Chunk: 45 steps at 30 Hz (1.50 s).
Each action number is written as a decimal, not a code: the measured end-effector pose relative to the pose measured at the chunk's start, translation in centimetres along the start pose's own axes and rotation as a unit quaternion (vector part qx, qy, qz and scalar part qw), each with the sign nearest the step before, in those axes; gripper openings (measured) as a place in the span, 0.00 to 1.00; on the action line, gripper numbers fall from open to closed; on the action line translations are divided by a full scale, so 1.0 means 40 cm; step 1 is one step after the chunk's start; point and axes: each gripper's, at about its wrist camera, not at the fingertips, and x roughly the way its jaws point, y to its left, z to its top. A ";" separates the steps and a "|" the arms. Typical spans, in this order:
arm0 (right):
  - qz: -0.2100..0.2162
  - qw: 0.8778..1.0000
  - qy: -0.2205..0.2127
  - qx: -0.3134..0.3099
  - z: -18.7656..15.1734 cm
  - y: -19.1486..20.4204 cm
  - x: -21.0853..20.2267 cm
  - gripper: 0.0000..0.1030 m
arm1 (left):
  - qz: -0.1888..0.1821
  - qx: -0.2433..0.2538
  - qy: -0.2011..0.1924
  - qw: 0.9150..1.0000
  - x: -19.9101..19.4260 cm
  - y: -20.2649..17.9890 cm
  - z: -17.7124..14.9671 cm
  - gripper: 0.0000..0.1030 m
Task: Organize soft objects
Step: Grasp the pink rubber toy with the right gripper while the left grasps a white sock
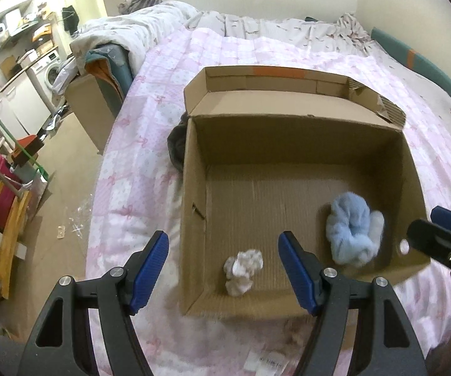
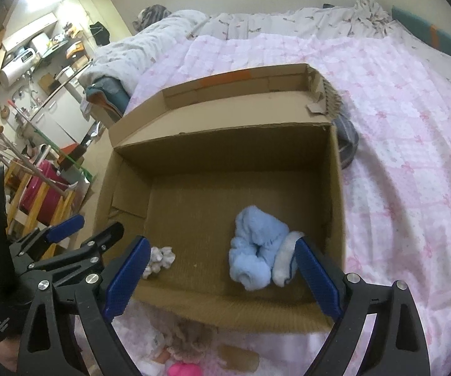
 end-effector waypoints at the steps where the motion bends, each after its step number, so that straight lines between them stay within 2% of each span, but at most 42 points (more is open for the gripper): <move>1: -0.001 1.000 -0.001 0.001 -0.008 -0.002 -0.010 0.96 | 0.003 0.004 -0.002 1.000 -0.009 0.004 -0.011 0.68; 4: 0.001 1.000 0.004 -0.003 -0.030 -0.004 -0.027 0.96 | 0.012 0.020 -0.009 1.000 -0.033 0.014 -0.043 0.68; 11: -0.004 1.000 -0.009 -0.003 -0.093 0.009 -0.077 0.96 | -0.012 0.029 -0.009 0.999 -0.089 0.061 -0.116 0.68; 17: -0.003 1.000 -0.008 -0.006 -0.160 0.042 -0.105 0.96 | -0.027 0.018 -0.004 0.999 -0.124 0.101 -0.178 0.68; 22: -0.006 1.000 0.006 0.019 -0.223 0.042 -0.113 0.96 | -0.036 -0.017 0.013 0.999 -0.120 0.143 -0.217 0.68; 27: -0.010 0.998 0.007 0.054 -0.269 0.018 -0.121 0.96 | -0.029 -0.056 0.075 0.995 -0.064 0.169 -0.246 0.68; 33: -0.008 0.994 0.034 0.103 -0.338 -0.011 -0.092 0.96 | -0.085 -0.068 0.131 0.985 -0.022 0.140 -0.301 0.68; 36: -0.005 0.994 0.038 0.100 -0.340 0.008 -0.081 0.96 | -0.120 -0.052 0.163 0.978 -0.006 0.093 -0.335 0.68; 40: -0.022 0.995 0.049 0.086 -0.341 0.028 -0.054 0.96 | -0.155 -0.024 0.185 0.970 -0.001 0.037 -0.359 0.68; 43: -0.027 0.994 0.054 0.089 -0.344 0.027 -0.043 0.96 | -0.153 0.024 0.183 0.971 -0.011 -0.001 -0.370 0.68; 45: -0.027 0.994 0.056 0.093 -0.344 0.024 -0.041 0.96 | -0.148 0.037 0.197 0.968 0.003 -0.016 -0.381 0.68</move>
